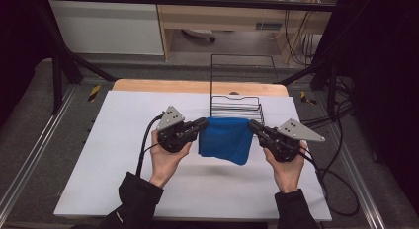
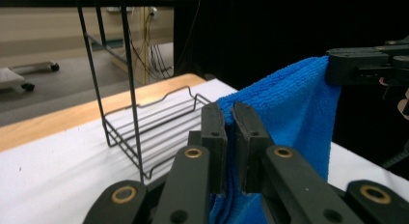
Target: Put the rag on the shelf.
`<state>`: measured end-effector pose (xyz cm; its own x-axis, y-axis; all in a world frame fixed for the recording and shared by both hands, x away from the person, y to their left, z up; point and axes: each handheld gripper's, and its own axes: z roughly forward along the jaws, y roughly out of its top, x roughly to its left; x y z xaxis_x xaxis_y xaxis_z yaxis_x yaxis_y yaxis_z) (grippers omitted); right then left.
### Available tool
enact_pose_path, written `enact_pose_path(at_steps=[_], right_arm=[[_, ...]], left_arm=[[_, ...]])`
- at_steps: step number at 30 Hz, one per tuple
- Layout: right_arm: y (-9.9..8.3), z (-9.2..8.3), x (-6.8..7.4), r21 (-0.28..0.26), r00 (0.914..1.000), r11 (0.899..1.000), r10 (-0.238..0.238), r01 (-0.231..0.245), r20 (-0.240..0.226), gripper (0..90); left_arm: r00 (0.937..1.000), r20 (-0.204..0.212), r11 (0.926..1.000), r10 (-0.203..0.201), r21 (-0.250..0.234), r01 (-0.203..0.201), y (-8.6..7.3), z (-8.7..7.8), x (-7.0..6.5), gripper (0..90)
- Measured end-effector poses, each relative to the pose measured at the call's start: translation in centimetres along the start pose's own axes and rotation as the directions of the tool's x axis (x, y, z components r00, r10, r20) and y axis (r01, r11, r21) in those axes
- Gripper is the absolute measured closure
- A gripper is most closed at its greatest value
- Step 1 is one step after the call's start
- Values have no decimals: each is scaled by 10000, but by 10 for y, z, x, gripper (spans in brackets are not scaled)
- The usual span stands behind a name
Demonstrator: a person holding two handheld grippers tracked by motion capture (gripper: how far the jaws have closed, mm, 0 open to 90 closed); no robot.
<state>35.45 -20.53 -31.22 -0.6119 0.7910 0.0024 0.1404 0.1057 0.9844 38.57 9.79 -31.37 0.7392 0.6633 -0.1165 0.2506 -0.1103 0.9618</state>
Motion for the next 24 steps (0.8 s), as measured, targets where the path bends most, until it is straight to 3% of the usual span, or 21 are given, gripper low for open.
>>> enact_pose_path(at_steps=[10,17,24], right_arm=[[18,-3,-8,-749,9991,9972,19,13,429,865],[29,-3,-11,-963,9980,9952,-84,145,634,865],[43,-3,-15,-1266,9963,9917,-111,219,851,865]], left_arm=[[9999,-93,9968,121,-788,-128,23,6,-3,839],[10000,-56,9924,14,-1229,-20,36,11,-1,839],[9998,-139,9879,152,-1539,-172,49,15,-1,840]])
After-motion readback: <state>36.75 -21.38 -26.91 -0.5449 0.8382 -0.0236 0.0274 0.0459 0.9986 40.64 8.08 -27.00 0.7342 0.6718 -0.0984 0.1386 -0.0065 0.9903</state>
